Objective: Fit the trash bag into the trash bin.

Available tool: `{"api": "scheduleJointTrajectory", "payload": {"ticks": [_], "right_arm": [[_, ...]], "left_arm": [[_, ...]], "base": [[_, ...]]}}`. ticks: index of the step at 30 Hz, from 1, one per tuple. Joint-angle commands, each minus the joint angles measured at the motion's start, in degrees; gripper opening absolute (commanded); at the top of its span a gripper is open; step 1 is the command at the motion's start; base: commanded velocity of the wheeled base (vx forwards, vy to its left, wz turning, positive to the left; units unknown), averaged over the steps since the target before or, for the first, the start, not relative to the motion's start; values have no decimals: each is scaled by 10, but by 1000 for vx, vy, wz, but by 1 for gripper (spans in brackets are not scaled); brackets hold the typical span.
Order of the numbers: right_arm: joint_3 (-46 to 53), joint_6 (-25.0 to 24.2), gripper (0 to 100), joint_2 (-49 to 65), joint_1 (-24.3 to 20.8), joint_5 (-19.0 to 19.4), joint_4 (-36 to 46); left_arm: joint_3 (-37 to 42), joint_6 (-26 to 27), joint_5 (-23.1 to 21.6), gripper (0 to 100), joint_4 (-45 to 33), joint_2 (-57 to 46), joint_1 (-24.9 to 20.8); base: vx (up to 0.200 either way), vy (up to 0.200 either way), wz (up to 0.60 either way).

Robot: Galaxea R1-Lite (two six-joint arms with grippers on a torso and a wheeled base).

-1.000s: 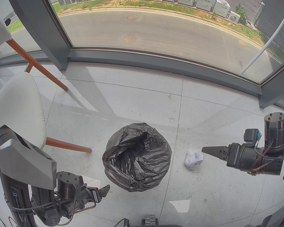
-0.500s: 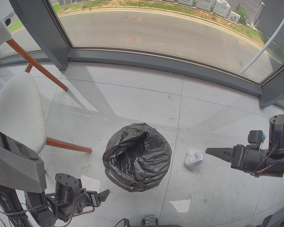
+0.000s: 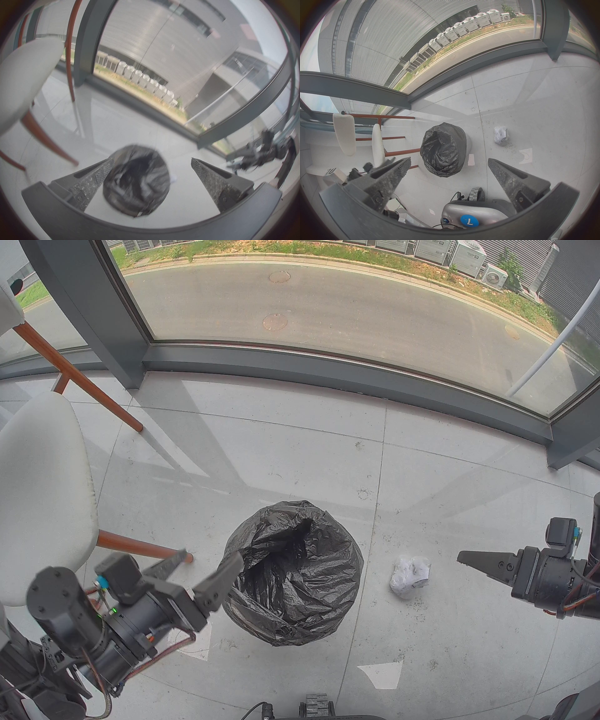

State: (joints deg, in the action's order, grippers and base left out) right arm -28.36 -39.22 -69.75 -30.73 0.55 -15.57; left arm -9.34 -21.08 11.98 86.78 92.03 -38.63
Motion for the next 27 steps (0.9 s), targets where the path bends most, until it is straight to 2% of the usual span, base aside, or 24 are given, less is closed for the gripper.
{"api": "scheduleJointTrajectory", "payload": {"ticks": [1, 5, 6, 8, 11, 12, 13, 17, 21, 25, 27], "right_arm": [[11, -2, 100, 23, 25, 2, -2], [13, -3, 100, 19, 23, 2, -2], [11, -3, 100, 19, 21, 3, -2], [8, -2, 100, 14, 16, 3, -2], [-1, 3, 100, -18, 11, 10, -3], [-1, 3, 100, -19, 11, 10, -3], [-8, 4, 100, -35, 10, 10, -3], [-24, 4, 100, -80, 10, 9, -44], [-29, 4, 100, -130, 13, 7, -115], [-48, 8, 100, -183, 16, 1, -140], [-50, 11, 100, -189, 16, 0, -141]], "left_arm": [[-242, 7, 65, 100, 2, -75, -28], [-286, -30, 84, 100, 2, -84, -31], [-282, -58, 81, 100, -1, -91, -31], [-259, -61, 61, 100, -11, -96, -27], [-205, -59, 1, 100, -46, -106, -26], [-204, -59, -1, 100, -50, -109, -26], [-189, -59, -14, 100, -80, -128, -27], [-181, -60, -20, 100, -189, -186, -29], [-183, -42, -21, 100, -295, -232, -28], [-176, -16, -26, 100, -381, -267, -29], [-176, -15, -31, 100, -397, -276, -29]], "base": [[0, 0, 0], [0, 0, 0], [0, 0, 0], [0, 0, 0], [0, 0, 0], [0, 0, 0], [0, 0, 0], [0, 0, 0], [0, -200, 0], [0, -200, 0], [0, -200, 0]]}}
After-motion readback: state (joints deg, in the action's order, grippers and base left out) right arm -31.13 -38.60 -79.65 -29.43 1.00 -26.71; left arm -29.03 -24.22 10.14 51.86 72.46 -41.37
